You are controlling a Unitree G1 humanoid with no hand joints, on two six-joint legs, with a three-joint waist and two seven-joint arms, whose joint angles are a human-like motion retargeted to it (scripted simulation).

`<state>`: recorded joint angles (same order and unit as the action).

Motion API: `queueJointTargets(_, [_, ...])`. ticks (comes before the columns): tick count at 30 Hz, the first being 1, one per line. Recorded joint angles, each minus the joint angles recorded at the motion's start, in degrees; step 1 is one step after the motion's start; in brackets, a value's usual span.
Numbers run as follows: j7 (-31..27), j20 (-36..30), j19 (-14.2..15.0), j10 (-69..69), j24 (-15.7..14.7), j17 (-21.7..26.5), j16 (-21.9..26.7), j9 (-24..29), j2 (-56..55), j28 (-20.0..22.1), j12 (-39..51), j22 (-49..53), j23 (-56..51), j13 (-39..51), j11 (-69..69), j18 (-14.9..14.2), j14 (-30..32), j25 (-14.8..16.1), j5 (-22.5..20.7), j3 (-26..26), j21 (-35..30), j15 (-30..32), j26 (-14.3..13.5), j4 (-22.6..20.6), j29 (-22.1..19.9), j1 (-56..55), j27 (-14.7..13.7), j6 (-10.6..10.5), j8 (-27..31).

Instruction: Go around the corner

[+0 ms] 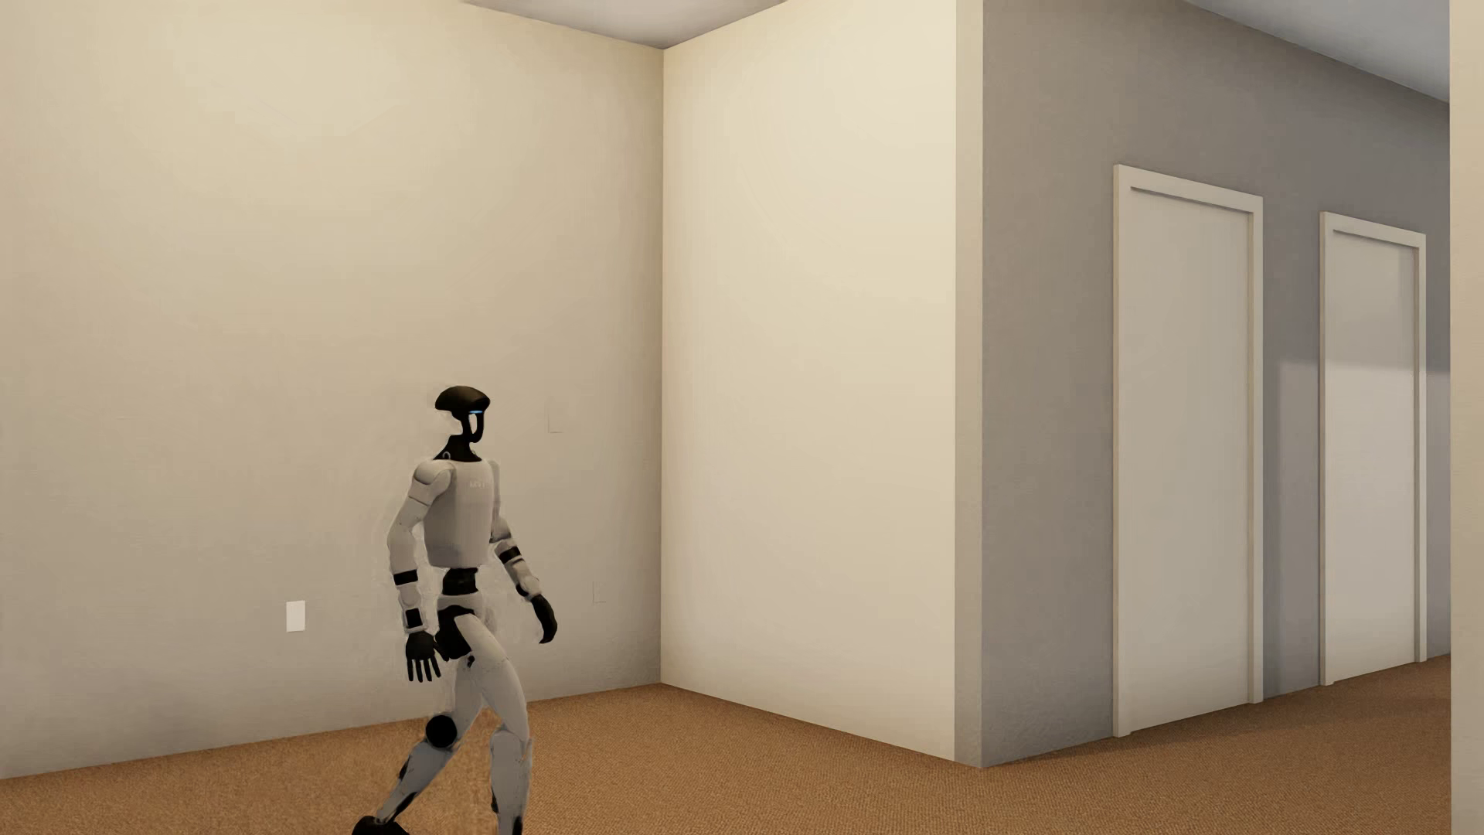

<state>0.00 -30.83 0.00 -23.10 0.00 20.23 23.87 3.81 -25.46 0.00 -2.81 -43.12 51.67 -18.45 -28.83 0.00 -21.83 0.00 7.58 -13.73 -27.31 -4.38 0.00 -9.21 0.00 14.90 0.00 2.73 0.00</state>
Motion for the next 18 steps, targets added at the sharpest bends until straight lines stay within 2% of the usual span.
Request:
queueJointTargets(1, [0.0,0.69,0.0,-0.54,0.0,-0.13,0.38,-0.25,-1.07,0.0,0.64,0.52,1.25,0.13,0.49,0.0,1.41,0.0,0.11,-0.82,-0.53,-1.09,0.0,0.26,0.0,1.99,0.0,0.05,0.0])
queueJointTargets(2, [0.0,1.08,0.0,-2.82,0.0,-0.19,0.32,0.13,-1.72,0.0,-0.02,1.63,1.84,-0.26,-3.69,0.0,4.49,0.0,-1.15,-1.89,0.02,-3.16,0.0,1.9,0.0,4.18,0.0,-0.84,0.0])
queueJointTargets(3, [0.0,2.4,0.0,-6.9,0.0,-0.04,-0.25,-0.29,-0.79,0.0,-1.81,1.98,3.49,-0.42,-7.86,0.0,9.62,0.0,-2.23,-2.88,-1.46,-1.15,0.0,3.33,0.0,5.62,0.0,-1.28,0.0])
queueJointTargets(4, [0.0,3.85,0.0,-15.43,0.0,-0.37,-1.93,-1.74,-2.11,0.0,-3.44,0.42,4.99,-0.67,-12.6,0.0,18.3,0.0,-3.2,-3.07,-0.92,0.44,0.0,4.88,0.0,2.58,0.0,-2.42,0.0])
queueJointTargets(5, [0.0,3.84,0.0,-27.55,0.0,-0.79,-3.36,-1.06,0.5,0.0,-5.2,-1.76,6.59,-0.86,-16.59,0.0,26.75,0.0,-5.57,-2.41,-0.24,-2.05,0.0,6.96,0.0,-0.86,0.0,-3.51,0.0])
queueJointTargets(6, [0.0,1.42,0.0,-41.88,0.0,-1.11,-3.74,-0.51,3.78,0.0,-6.02,-2.83,6.72,-0.46,-16.8,0.0,28.66,0.0,-6.72,-0.53,0.85,-4.88,0.0,6.94,0.0,-7.38,0.0,-3.32,0.0])
queueJointTargets(7, [0.0,-0.46,0.0,-53.21,0.0,-1.02,-4.2,0.64,9.37,0.0,-6.3,-3.73,6.33,0.3,-14.69,0.0,27.08,0.0,-7.8,1.47,-0.4,-6.74,0.0,8.0,0.0,-14.48,0.0,-3.99,0.0])
queueJointTargets(8, [0.0,-3.73,0.0,-56.03,0.0,-0.65,-4.46,0.93,14.14,0.0,-6.6,-4.73,5.26,1.13,-12.04,0.0,27.6,0.0,-7.13,4.94,-1.15,-7.34,0.0,7.03,0.0,-21.13,0.0,-3.04,0.0])
queueJointTargets(9, [0.0,-5.01,0.0,-51.52,0.0,-0.44,-4.88,1.69,18.35,0.0,-7.5,-6.48,3.76,2.1,-9.47,0.0,29.66,0.0,-6.95,8.86,-0.86,-7.51,0.0,6.12,0.0,-26.07,0.0,-1.98,0.0])
queueJointTargets(10, [0.0,-5.44,0.0,-41.32,0.0,0.28,-4.71,2.29,23.78,0.0,-9.14,-7.43,1.41,3.17,-5.96,0.0,34.55,0.0,-6.27,11.87,-2.04,-8.2,0.0,5.21,0.0,-30.0,0.0,-0.81,0.0])
queueJointTargets(11, [0.0,-5.38,0.0,-28.51,0.0,0.51,-4.63,2.32,27.39,0.0,-10.35,-8.89,-0.47,4.46,-3.69,0.0,40.44,0.0,-6.27,14.06,-0.66,-8.68,0.0,4.9,0.0,-33.46,0.0,-0.53,0.0])
queueJointTargets(12, [0.0,-5.7,0.0,-16.01,0.0,1.18,-4.15,2.08,31.06,0.0,-11.55,-9.36,-3.92,5.13,-1.67,0.0,39.97,0.0,-6.3,15.66,0.5,-9.4,0.0,4.83,0.0,-35.43,0.0,-0.13,0.0])
queueJointTargets(13, [0.0,-7.05,0.0,-6.79,0.0,1.63,-3.74,1.52,33.52,0.0,-12.27,-10.01,-6.42,5.76,-1.05,0.0,28.1,0.0,-5.92,17.1,2.59,-10.7,0.0,4.45,0.0,-36.61,0.0,0.12,0.0])
queueJointTargets(14, [0.0,-7.56,0.0,-3.93,0.0,2.37,-3.46,1.14,36.08,0.0,-13.29,-10.58,-8.33,6.38,-1.15,0.0,15.14,0.0,-5.41,17.81,3.86,-11.85,0.0,4.17,0.0,-37.63,0.0,0.47,0.0])
queueJointTargets(15, [0.0,-9.18,0.0,-3.93,0.0,2.67,-2.53,0.95,38.01,0.0,-14.33,-9.57,-9.1,6.21,-2.14,0.0,15.11,0.0,-5.22,18.57,5.29,-12.24,0.0,3.75,0.0,-38.99,0.0,0.95,0.0])
queueJointTargets(16, [0.0,-9.59,0.0,-6.34,0.0,2.53,-2.19,0.67,39.53,0.0,-15.33,-9.69,-9.24,5.42,-4.3,0.0,23.02,0.0,-5.13,19.15,6.88,-10.36,0.0,2.96,0.0,-39.71,0.0,1.26,0.0])
queueJointTargets(17, [0.0,-9.15,0.0,-8.94,0.0,2.14,-2.16,0.24,39.64,0.0,-16.47,-9.81,-9.04,3.95,-9.69,0.0,29.55,0.0,-3.76,18.8,8.77,-4.74,0.0,1.19,0.0,-39.0,0.0,2.36,0.0])
queueJointTargets(18, [0.0,-9.56,0.0,-11.71,0.0,1.5,-2.28,-0.41,34.81,0.0,-16.86,-10.54,-6.76,3.22,-21.81,0.0,33.2,0.0,-1.42,17.68,8.42,4.02,0.0,-1.29,0.0,-38.15,0.0,3.59,0.0])
